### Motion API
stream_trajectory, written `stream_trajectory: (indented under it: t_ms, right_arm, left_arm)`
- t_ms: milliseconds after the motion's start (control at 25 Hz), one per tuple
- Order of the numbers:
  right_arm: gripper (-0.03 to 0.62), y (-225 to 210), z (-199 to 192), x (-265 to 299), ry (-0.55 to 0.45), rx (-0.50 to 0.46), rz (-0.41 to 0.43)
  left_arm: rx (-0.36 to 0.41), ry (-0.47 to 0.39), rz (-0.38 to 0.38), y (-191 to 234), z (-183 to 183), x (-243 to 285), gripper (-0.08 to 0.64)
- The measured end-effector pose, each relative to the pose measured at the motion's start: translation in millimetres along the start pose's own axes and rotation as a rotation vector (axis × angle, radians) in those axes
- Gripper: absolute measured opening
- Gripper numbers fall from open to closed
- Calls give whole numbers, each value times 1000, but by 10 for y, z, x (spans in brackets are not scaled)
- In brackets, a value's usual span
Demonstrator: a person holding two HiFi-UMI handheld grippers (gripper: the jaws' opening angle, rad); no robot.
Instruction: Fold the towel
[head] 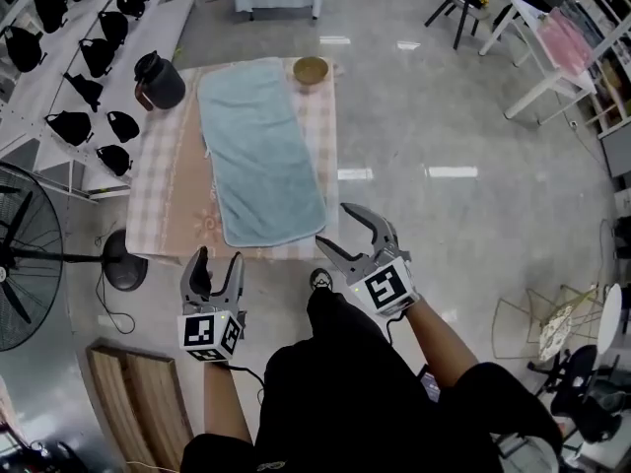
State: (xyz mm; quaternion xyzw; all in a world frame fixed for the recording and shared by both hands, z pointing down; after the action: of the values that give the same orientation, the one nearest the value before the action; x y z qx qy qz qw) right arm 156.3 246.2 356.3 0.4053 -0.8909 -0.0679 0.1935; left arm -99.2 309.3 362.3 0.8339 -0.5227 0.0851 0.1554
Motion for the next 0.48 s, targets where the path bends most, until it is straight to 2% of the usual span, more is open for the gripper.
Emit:
stream_trajectory:
  t_ms: [120,240,360,480]
  right_arm:
    - [278,-183,-124,248,52,-23,49]
    - [278,-221,-323,497,114,-93,129]
    - [278,-149,-613,711,176,-159,205]
    - [278,-70,-891,859,242,-188,253]
  left_arm:
    - [62,72,-27,129,-23,282,270]
    - [137,174,-91,270,-162,504,270]
    - [160,290,-163,416,-431,646,270]
    - [246,441,-223,519,-771,782,270]
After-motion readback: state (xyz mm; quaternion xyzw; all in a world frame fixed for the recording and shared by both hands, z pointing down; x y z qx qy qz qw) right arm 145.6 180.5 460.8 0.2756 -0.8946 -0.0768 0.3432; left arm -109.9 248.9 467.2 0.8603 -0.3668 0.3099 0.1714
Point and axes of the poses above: the fingertips, and each gripper's own axes: x forward along the fingers, y to its left, z out of its top, the point moved 7 cm from there along -x, backward along the fingers, and after that the axes turned 11 degrees about -z, right-handed, at the moved point
